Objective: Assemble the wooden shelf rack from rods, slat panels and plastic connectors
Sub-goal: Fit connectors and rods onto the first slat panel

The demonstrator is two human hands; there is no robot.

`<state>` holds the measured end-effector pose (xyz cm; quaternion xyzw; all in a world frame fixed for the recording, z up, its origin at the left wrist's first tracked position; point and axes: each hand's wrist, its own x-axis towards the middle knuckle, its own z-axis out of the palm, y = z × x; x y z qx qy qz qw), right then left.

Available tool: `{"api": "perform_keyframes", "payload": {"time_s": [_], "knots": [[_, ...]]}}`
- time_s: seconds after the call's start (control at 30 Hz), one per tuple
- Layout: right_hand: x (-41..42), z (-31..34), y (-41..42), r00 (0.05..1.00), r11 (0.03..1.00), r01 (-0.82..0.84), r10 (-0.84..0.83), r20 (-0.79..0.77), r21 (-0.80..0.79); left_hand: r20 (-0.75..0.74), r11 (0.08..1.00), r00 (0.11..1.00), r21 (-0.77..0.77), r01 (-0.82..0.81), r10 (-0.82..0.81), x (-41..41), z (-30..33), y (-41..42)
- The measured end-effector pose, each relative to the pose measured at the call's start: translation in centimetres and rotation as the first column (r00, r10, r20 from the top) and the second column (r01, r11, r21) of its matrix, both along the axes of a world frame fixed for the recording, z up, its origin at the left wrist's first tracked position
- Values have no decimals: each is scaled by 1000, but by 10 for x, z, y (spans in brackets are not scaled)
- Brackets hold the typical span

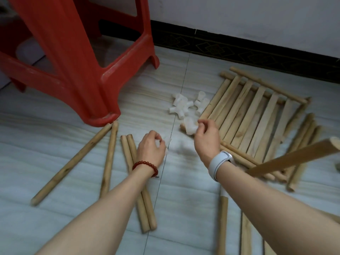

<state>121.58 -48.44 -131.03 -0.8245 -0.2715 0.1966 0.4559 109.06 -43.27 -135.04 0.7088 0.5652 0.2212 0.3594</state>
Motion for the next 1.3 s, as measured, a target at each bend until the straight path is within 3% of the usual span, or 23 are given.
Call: {"api": "perform_keyframes", "payload": {"time_s": [0.07, 0.17, 0.33, 0.43, 0.57, 0.73, 0.8, 0.87, 0.97, 1.1, 1.2, 1.3], "knots": [[-10, 2, -20, 992, 997, -17, 26, -126, 76, 40, 998, 999, -52, -22, 24, -6, 0, -15], [-24, 15, -51, 954, 989, -54, 91, -287, 136, 39, 992, 997, -104, 70, -66, -11, 3, -35], [-37, 42, -112, 894, 966, -211, 252, -371, 150, -29, 958, 965, -131, 254, -260, -8, 13, -74], [-35, 51, -148, 861, 967, -235, 255, -440, 100, -79, 907, 909, -141, 396, -409, -7, 12, -106], [-26, 64, -191, 834, 977, -210, 194, -517, 27, -252, 824, 785, -199, 530, -565, -8, 9, -152], [-4, 86, -227, 795, 993, -118, 87, -600, -12, -409, 772, 661, -222, 596, -629, -7, 22, -167], [6, 97, -234, 762, 994, -111, 100, -640, 23, -414, 778, 669, -197, 596, -617, 1, 36, -163], [17, 111, -237, 773, 996, -64, 88, -628, 60, -357, 804, 730, -127, 581, -583, 12, 58, -157], [34, 130, -232, 850, 991, 29, 44, -525, 129, -153, 830, 820, -10, 557, -552, 31, 97, -143], [54, 160, -215, 955, 971, 6, 66, -290, 239, 44, 795, 797, 128, 593, -602, 56, 149, -135], [60, 175, -199, 993, 967, -87, 102, -55, 238, 152, 796, 782, 68, 602, -604, 69, 168, -139], [64, 182, -186, 991, 969, -132, 127, 37, 208, 231, 846, 825, -15, 533, -516, 72, 169, -137]]}}
